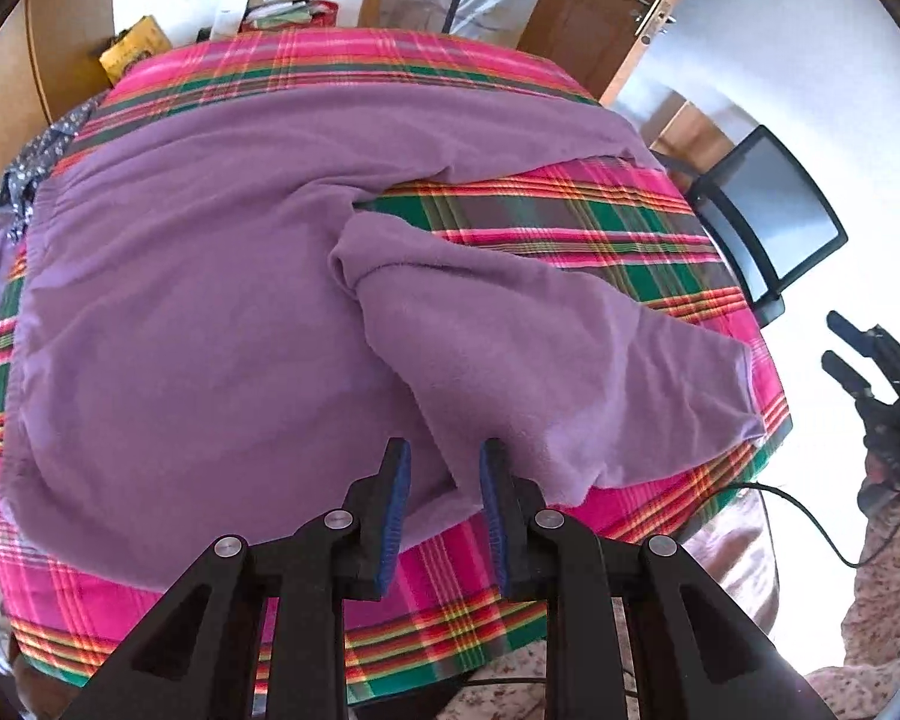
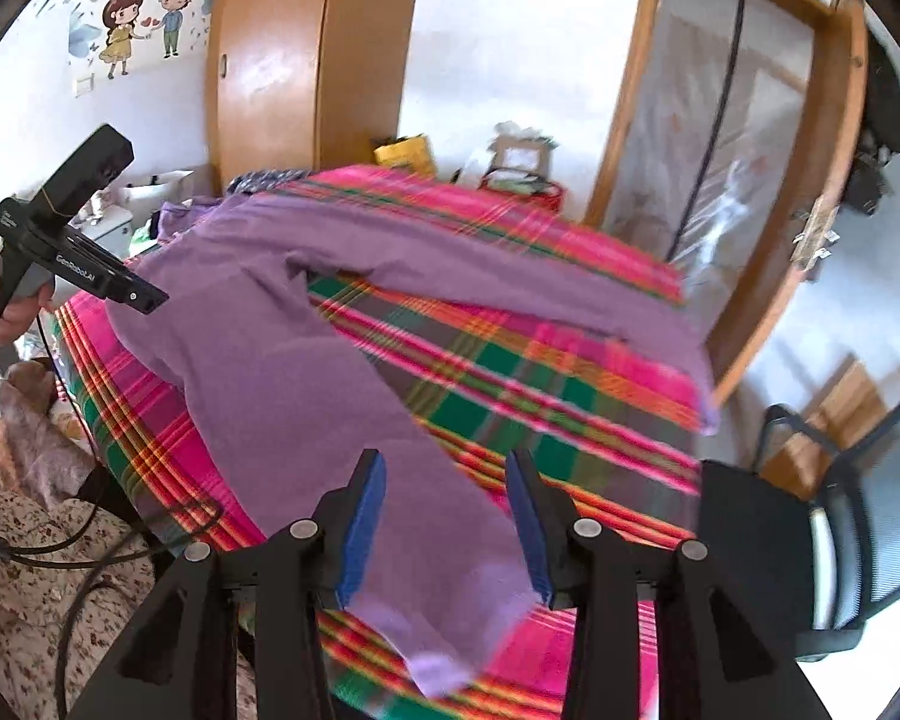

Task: Fold clothes
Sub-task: 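Move the right gripper toward the fleece edge near the left gripper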

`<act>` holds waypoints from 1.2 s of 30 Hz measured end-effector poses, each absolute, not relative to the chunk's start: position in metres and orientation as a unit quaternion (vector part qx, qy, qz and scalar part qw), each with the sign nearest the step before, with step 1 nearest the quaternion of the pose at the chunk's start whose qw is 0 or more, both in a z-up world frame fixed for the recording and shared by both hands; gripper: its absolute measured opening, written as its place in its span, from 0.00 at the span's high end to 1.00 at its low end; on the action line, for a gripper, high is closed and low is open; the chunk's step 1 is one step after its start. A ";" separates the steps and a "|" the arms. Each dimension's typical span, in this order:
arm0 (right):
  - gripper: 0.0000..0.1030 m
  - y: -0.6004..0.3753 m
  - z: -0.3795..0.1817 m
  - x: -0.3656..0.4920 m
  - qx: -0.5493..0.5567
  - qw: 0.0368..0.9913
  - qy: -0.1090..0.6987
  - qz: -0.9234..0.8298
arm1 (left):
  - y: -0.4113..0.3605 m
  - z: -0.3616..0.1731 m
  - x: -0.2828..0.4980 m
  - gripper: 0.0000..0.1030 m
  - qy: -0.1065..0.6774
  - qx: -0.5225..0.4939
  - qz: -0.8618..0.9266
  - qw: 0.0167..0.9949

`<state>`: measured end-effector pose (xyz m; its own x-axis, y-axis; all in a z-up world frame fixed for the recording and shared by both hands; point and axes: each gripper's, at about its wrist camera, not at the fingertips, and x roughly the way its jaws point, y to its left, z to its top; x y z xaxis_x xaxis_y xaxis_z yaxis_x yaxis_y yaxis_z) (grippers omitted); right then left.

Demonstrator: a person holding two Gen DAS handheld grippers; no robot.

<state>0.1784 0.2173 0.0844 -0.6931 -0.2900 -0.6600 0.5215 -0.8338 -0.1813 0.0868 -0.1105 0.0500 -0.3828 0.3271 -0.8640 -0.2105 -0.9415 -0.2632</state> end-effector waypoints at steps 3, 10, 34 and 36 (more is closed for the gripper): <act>0.58 0.214 0.087 0.190 0.312 0.235 0.180 -0.903 | -0.111 0.040 0.092 0.76 -0.057 -0.537 0.823 0.173; 0.58 0.138 0.021 0.187 0.329 0.281 0.222 -0.874 | -0.108 0.018 0.095 0.76 -0.090 -0.530 0.825 0.172; 0.93 0.075 0.001 0.149 0.304 0.322 0.160 -0.882 | -0.108 0.019 0.081 0.76 -0.163 -0.496 0.832 0.187; 0.94 0.087 0.009 0.145 0.296 0.304 0.153 -0.893 | -0.107 0.018 0.080 0.76 -0.161 -0.495 0.834 0.184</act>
<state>0.1447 0.0868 0.0086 -0.6408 -0.4513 -0.6210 0.6327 -0.7686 -0.0943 0.0804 -0.1066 0.0182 -0.4426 0.4655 -0.7664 -0.1470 -0.8808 -0.4501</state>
